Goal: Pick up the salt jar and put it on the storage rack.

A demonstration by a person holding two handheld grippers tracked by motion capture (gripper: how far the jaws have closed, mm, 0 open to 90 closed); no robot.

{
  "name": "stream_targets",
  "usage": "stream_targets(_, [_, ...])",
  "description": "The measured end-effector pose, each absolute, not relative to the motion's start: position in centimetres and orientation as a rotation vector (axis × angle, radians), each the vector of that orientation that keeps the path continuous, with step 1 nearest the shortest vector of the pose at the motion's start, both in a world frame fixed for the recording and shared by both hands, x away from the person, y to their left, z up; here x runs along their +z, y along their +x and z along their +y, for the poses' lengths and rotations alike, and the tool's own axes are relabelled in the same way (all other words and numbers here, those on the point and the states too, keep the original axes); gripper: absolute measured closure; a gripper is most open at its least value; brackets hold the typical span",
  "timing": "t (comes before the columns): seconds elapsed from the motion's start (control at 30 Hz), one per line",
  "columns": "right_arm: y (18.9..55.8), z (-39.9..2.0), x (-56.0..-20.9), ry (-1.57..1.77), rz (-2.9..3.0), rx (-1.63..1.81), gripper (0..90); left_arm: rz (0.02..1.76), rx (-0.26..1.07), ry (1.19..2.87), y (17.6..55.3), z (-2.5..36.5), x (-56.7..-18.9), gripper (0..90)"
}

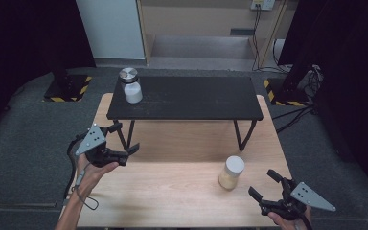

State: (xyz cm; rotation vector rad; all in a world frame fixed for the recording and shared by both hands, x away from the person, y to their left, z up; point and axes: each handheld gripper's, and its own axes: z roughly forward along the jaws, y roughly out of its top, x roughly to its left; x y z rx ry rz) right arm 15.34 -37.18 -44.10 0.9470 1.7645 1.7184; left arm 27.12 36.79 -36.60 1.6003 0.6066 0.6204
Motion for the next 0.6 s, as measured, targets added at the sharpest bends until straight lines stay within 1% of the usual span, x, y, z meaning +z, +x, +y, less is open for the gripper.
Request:
stream_targets(0.07, [15.4,-37.2,-44.1,0.943,1.766,1.719,4.6,0.615,0.632,1.584,26.9,37.1,-36.7,4.1])
stream_targets(0.2, [15.4,-37.1,-44.1,0.946,1.762,1.723,4.6,0.644,0.613,1.528,26.8,37.8,-37.3,3.9])
stream_targets(0.6, [15.4,-36.9,-44.0,0.955,1.754,1.720,4.6,0.645,0.615,1.516,26.7,38.2,-37.5,3.4])
